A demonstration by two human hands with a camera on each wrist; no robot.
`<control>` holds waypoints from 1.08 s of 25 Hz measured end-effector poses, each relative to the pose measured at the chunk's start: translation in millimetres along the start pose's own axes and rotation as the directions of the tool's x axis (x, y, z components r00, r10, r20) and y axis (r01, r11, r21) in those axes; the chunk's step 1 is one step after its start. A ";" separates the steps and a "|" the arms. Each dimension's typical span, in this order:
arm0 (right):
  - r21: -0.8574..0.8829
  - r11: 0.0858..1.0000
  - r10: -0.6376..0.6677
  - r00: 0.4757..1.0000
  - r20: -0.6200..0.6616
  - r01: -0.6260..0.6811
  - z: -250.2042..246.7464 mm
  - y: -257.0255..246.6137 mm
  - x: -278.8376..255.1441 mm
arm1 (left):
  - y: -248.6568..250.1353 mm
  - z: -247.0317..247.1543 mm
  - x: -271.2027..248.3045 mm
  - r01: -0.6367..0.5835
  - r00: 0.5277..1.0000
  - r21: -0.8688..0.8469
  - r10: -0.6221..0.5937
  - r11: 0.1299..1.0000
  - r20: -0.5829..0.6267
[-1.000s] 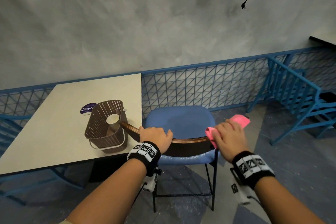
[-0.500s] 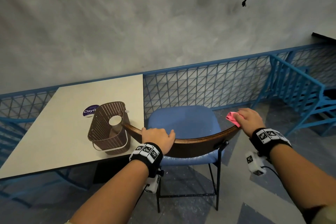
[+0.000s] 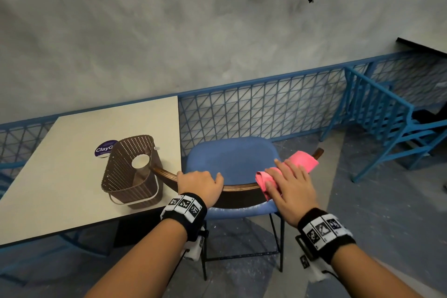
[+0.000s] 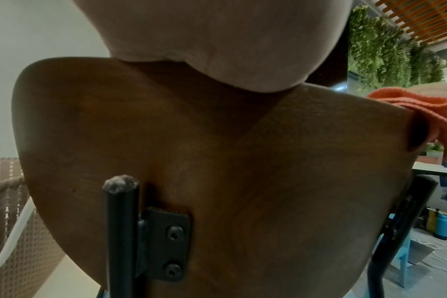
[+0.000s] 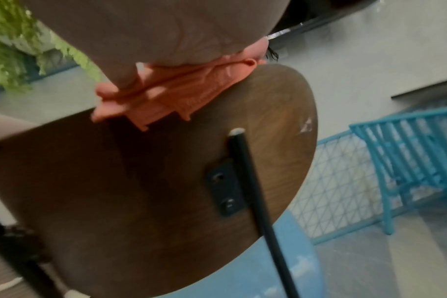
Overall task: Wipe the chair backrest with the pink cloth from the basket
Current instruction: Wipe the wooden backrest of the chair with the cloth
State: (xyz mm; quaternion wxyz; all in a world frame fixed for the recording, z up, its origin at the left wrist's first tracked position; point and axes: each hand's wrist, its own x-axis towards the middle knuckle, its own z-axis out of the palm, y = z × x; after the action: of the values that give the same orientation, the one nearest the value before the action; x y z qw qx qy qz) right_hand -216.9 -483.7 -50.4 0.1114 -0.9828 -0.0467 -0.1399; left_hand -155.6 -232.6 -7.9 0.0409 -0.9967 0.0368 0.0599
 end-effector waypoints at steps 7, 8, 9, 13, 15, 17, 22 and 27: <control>0.079 0.994 0.083 0.996 -0.022 -0.081 -0.9 81.5 38.0 | 1.7 -3.9 0.4 0.000 1.000 0.004 0.000 1.000 0.001; 0.123 0.985 0.122 0.992 -0.030 -0.118 -1.0 93.8 49.1 | 1.4 -3.5 0.2 0.001 1.000 0.006 -0.001 1.000 0.001; 0.167 0.975 0.157 0.987 -0.031 -0.149 -2.1 101.9 59.1 | 1.6 -2.9 0.2 0.001 1.000 0.008 -0.001 1.000 0.001; 0.177 0.964 0.210 0.977 -0.036 -0.201 -4.3 100.1 70.6 | 0.2 -0.1 0.9 0.008 1.000 0.006 -0.008 1.000 0.004; 0.088 0.976 0.201 0.979 -0.038 -0.197 -3.8 87.0 57.6 | 0.2 0.9 0.9 0.003 1.000 -0.002 -0.003 1.000 -0.007; 0.015 0.981 0.192 0.981 -0.018 -0.192 -5.0 65.8 40.9 | 0.4 0.8 0.2 0.001 1.000 -0.008 -0.001 1.000 -0.012; -0.059 0.993 0.103 0.990 0.100 -0.097 -5.5 -18.3 3.6 | 1.0 0.7 -0.9 0.001 1.000 -0.015 -0.001 1.000 -0.014; -0.047 0.999 0.020 0.988 0.155 -0.012 -1.9 -77.3 -1.6 | -0.3 3.7 -2.0 -0.009 1.000 0.003 0.009 1.000 -0.014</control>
State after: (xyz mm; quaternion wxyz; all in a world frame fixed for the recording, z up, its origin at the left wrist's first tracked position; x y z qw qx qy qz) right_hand -228.5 -409.1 -33.1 0.0858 -0.9934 -0.0441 -0.0627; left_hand -158.0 -231.9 -11.3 0.0417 -0.9968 0.0416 0.0532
